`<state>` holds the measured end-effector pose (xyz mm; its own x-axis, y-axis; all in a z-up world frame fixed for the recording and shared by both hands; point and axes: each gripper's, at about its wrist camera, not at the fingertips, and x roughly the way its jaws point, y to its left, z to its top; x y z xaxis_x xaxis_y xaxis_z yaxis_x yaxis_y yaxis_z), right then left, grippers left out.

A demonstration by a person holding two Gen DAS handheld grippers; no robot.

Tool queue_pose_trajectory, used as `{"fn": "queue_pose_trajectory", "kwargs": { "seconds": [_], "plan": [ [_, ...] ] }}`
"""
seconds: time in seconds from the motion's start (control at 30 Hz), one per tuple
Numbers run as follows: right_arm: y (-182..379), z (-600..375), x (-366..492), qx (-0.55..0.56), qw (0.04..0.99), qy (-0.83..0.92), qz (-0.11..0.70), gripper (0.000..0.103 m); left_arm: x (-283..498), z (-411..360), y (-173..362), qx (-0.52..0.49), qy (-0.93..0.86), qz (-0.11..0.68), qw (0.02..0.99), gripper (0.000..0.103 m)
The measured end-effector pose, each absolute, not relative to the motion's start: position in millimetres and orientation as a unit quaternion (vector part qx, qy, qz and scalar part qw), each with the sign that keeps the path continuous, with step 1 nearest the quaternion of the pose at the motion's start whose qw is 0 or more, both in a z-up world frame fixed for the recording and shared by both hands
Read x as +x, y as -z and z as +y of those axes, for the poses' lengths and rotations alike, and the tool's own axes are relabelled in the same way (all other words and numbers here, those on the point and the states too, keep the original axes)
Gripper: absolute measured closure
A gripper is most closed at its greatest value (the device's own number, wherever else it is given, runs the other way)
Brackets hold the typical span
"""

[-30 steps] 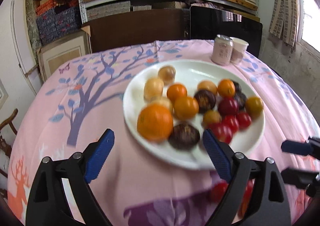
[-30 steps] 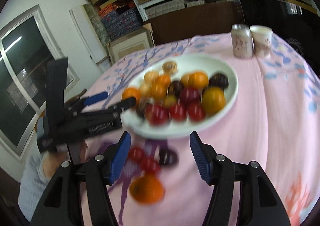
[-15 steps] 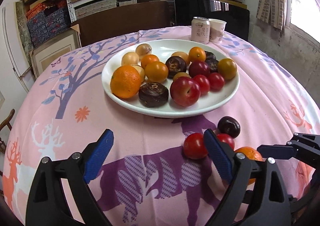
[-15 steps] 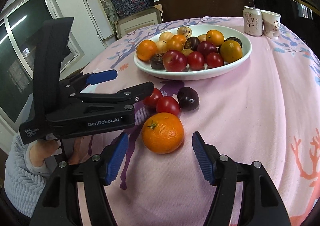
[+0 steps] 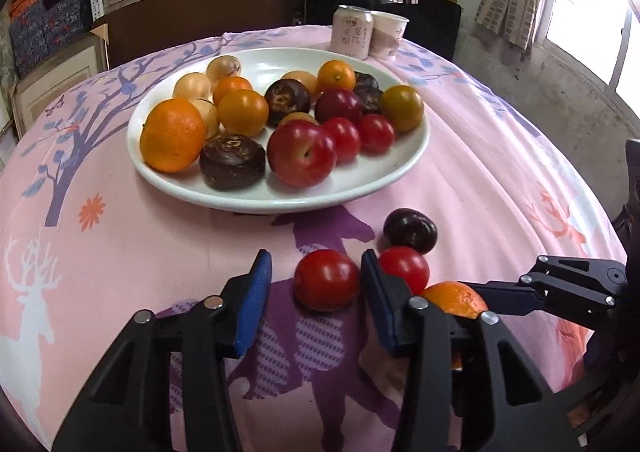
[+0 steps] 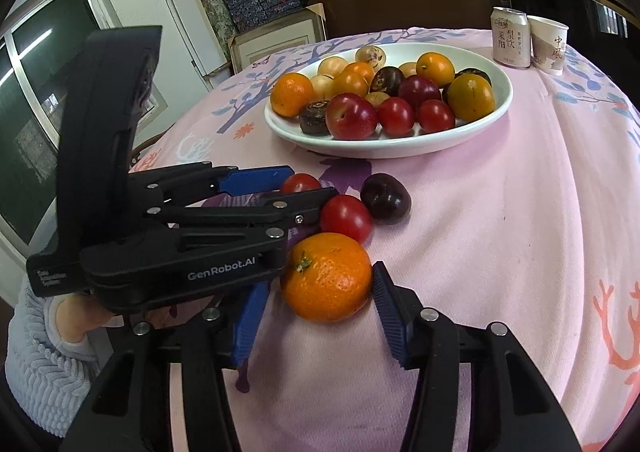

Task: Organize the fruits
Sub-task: 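Grasp a red tomato with the left tool while the right tool grasps a mandarin, then lower the tomato and mandarin onto the white plate, opening both tools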

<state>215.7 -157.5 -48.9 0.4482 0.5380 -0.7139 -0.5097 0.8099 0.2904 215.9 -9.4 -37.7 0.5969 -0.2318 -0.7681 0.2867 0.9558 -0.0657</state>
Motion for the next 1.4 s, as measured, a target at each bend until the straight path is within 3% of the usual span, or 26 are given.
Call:
{"fn": "queue_pose_trajectory", "kwargs": {
  "seconds": [0.13, 0.27, 0.63, 0.93, 1.33, 1.4],
  "plan": [
    [49.0, -159.8, 214.7, 0.021, 0.851, -0.305, 0.427, 0.056, 217.7, -10.4, 39.6, 0.028, 0.149, 0.428, 0.891, 0.062],
    [48.6, -160.5, 213.7, 0.019, 0.851, -0.308, 0.425, 0.057, 215.7, -14.7, 38.9, 0.036, 0.151, 0.427, 0.891, 0.073],
    [24.2, -195.9, 216.1, 0.075, 0.873, -0.292, 0.383, 0.057, 209.8, 5.9, -1.2, 0.016, 0.129, 0.384, 0.914, 0.073],
    [-30.0, -198.8, 295.3, 0.071, 0.903, -0.258, 0.337, 0.057, 289.8, 24.6, -46.9, 0.001, 0.100, 0.365, 0.926, 0.073],
    [3.4, -167.3, 440.7, 0.053, 0.890, -0.219, 0.397, 0.056, 413.5, 17.6, -9.1, 0.011, 0.094, 0.421, 0.902, 0.073],
    [7.1, -170.3, 443.8, 0.065, 0.888, -0.217, 0.399, 0.056, 416.2, 15.0, -4.7, 0.016, 0.090, 0.422, 0.902, 0.060]
  ]
}}
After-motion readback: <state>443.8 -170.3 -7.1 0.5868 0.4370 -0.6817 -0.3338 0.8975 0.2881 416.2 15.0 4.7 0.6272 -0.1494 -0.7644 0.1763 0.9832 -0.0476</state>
